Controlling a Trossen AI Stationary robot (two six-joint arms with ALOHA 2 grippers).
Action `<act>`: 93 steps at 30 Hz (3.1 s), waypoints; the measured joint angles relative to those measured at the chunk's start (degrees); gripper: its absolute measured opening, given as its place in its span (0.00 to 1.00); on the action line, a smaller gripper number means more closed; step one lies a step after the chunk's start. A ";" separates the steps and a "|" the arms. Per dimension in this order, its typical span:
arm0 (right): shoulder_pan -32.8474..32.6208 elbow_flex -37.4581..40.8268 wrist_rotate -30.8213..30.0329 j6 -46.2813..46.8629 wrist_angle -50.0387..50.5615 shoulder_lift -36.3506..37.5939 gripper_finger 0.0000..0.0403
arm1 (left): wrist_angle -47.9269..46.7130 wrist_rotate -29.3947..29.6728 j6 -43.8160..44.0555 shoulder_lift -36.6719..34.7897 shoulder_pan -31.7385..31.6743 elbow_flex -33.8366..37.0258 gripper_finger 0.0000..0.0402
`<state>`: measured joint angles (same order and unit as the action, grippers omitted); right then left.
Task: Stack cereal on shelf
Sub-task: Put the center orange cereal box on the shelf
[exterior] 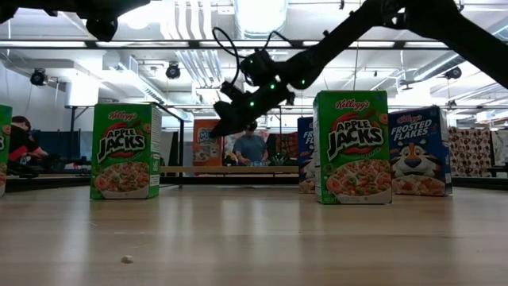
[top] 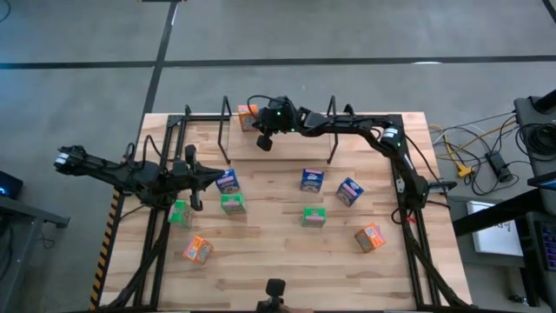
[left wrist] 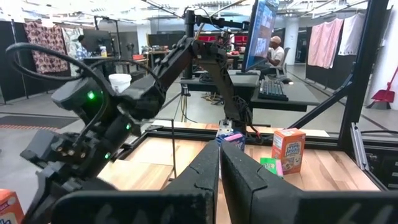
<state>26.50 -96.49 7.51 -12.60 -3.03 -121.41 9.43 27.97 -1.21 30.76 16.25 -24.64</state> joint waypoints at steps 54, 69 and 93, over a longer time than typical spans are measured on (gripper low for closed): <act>0.63 0.15 -7.00 -4.55 -0.69 1.28 0.02 | 1.64 0.00 -1.25 0.35 -0.01 0.00 0.00; -1.87 0.15 -3.05 -1.95 -1.81 0.08 0.02 | 1.66 0.00 -1.25 0.37 0.00 0.00 0.00; -1.36 0.17 -10.57 -4.51 -11.21 -2.75 0.02 | 1.64 -0.02 -1.25 0.39 0.00 0.00 0.00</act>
<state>25.15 -96.31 -3.07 -17.11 -14.24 -124.16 11.07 27.94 -2.46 31.16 16.25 -24.64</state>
